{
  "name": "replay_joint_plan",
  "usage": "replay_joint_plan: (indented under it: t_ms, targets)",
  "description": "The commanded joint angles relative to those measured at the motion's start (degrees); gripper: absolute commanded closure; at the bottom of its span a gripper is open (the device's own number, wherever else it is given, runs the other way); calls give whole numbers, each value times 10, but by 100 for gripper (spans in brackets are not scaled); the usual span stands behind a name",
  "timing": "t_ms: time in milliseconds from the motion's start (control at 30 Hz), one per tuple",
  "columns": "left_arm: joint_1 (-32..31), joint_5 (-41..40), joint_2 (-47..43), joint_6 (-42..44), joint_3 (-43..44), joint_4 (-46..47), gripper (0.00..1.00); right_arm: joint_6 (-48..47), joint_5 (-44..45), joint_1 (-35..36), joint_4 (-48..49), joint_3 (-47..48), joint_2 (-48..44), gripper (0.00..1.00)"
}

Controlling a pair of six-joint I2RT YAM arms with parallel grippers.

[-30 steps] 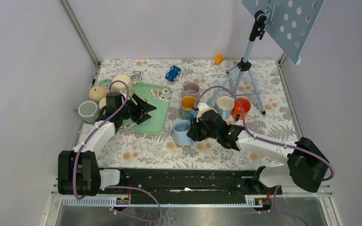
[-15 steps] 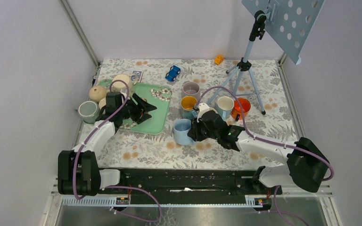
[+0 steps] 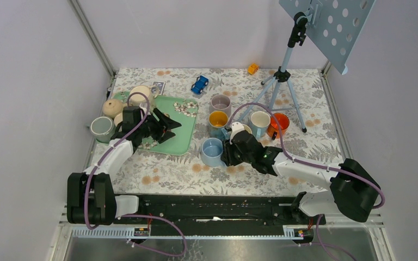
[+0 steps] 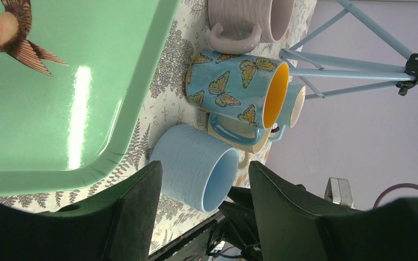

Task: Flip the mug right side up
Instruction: Place the cup at the center of the board.

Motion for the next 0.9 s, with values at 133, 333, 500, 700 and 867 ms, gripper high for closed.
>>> replay_joint_plan:
  t_ms: [133, 333, 500, 700, 867]
  targets:
    - [0, 18, -6, 10, 15, 26, 36, 0, 23, 4, -5, 11, -10, 55]
    - [0, 22, -14, 18, 14, 21, 35, 4, 17, 5, -45, 31, -37, 40]
    - [0, 28, -20, 26, 19, 13, 32, 10, 3, 8, -66, 48, -60, 9]
    - [0, 19, -36, 51, 43, -16, 19, 20, -7, 12, -84, 65, -83, 0]
    - [-3, -4, -51, 76, 66, -50, 2, 36, 1, 12, -89, 75, -95, 0]
